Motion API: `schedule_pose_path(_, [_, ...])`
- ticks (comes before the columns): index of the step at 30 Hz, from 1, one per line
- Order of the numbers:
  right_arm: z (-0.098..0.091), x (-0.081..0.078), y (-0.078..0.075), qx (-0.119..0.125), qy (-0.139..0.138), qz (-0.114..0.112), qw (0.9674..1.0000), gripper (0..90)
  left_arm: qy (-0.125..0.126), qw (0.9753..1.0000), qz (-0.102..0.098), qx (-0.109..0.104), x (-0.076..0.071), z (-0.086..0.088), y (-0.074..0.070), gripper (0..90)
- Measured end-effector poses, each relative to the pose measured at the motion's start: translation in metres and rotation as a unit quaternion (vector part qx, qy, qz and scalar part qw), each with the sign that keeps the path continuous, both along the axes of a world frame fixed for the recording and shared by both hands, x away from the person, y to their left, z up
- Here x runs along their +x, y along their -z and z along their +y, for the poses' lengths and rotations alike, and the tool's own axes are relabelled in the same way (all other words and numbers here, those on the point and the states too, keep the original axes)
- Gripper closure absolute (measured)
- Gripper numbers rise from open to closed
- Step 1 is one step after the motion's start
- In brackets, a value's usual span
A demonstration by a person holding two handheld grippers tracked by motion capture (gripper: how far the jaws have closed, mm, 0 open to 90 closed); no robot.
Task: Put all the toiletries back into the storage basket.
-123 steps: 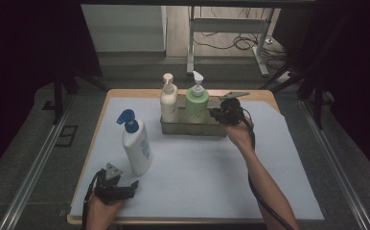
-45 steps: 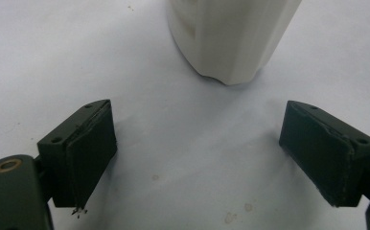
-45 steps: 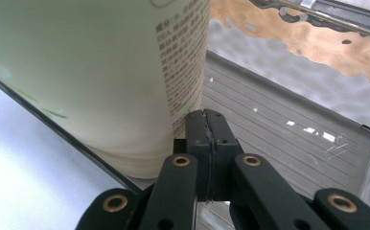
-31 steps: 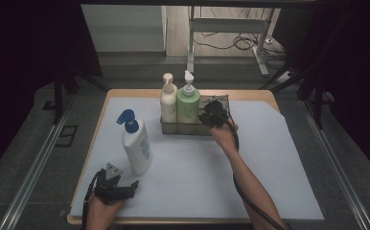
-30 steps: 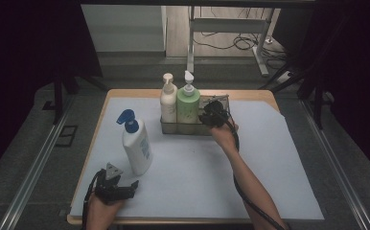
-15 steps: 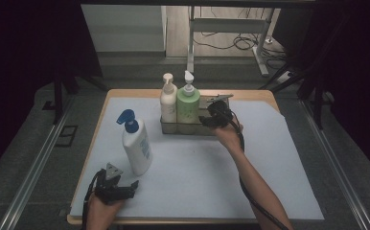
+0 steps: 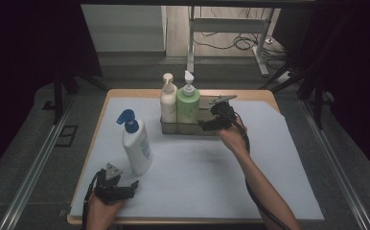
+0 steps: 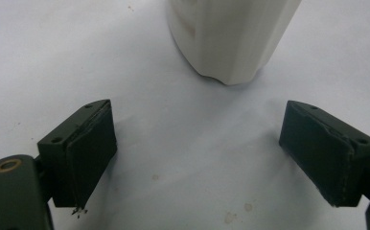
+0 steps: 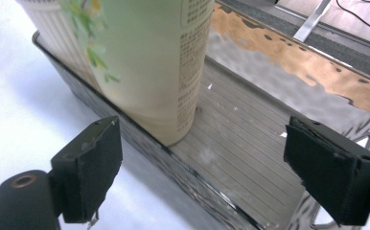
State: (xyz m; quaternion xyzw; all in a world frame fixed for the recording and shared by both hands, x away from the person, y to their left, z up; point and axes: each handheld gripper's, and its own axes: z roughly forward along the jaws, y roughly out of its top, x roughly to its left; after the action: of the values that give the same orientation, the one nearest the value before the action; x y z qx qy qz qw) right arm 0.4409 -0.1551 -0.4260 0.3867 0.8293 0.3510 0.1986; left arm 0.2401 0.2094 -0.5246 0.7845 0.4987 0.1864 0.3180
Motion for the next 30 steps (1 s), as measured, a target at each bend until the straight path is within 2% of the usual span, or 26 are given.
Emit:
schedule_pose_path(2, [-0.001,-0.002,0.000,-0.004,-0.006,-0.002,1.0000,0.0,0.000,1.0000,0.000,0.000,0.000,0.000,0.000,12.2])
schedule_pose_path(10, [-0.012,-0.011,-0.005,0.002,-0.019,-0.007,0.9998,0.0,0.000,1.0000,0.000,0.000,0.000,0.000,0.000,12.2])
schedule_pose_path(16, [-0.020,-0.021,-0.010,0.007,-0.030,0.004,0.9995,0.0,0.000,1.0000,0.000,0.000,0.000,0.000,0.000,12.1])
schedule_pose_path(30, [-0.039,-0.053,-0.024,0.003,-0.058,-0.015,0.9982,0.0,0.000,1.0000,-0.001,0.000,0.000,0.000,0.000,12.2])
